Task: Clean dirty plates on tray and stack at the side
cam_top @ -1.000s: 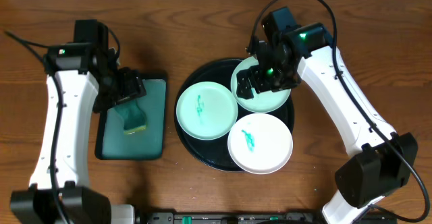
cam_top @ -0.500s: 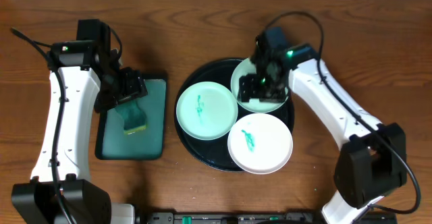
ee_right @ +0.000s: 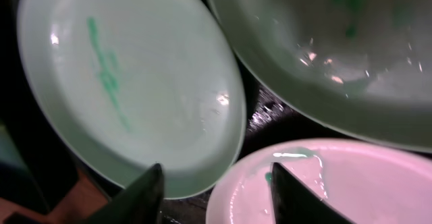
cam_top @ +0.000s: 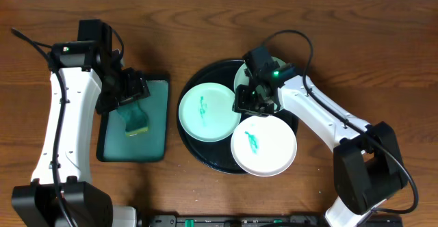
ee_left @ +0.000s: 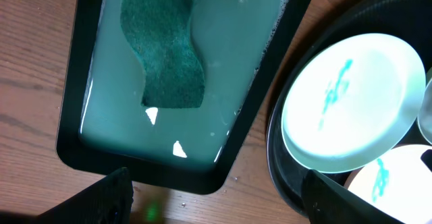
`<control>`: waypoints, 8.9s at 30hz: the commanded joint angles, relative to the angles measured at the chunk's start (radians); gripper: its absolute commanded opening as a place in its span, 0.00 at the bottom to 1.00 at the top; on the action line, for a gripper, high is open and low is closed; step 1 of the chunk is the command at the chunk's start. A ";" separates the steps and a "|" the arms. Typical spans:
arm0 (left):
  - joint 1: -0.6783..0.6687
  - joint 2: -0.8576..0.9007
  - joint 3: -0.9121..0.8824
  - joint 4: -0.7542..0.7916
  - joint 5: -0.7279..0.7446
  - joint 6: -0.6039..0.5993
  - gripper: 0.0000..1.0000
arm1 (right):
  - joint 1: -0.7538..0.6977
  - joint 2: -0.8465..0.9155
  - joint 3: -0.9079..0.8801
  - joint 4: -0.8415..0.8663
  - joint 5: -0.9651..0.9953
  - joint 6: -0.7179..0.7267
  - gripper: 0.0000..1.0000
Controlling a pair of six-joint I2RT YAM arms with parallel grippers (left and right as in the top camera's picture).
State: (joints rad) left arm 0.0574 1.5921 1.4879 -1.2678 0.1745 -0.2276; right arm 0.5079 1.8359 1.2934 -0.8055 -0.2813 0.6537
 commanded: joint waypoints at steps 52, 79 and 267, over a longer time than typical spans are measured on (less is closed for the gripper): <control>0.005 0.034 -0.009 0.089 -0.075 0.009 0.34 | 0.083 -0.001 -0.270 0.409 0.101 0.018 0.03; 0.005 0.307 -0.190 0.323 -0.145 -0.107 0.54 | 0.083 -0.001 -0.271 0.373 0.101 -0.020 0.05; -0.157 -0.435 -0.376 0.602 -0.441 0.397 0.07 | 0.076 -0.001 -0.271 0.338 0.097 -0.023 0.01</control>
State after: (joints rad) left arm -0.1123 1.0924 1.1000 -0.6495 -0.2550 0.3550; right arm 0.5793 1.8336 1.0321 -0.4488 -0.1875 0.6460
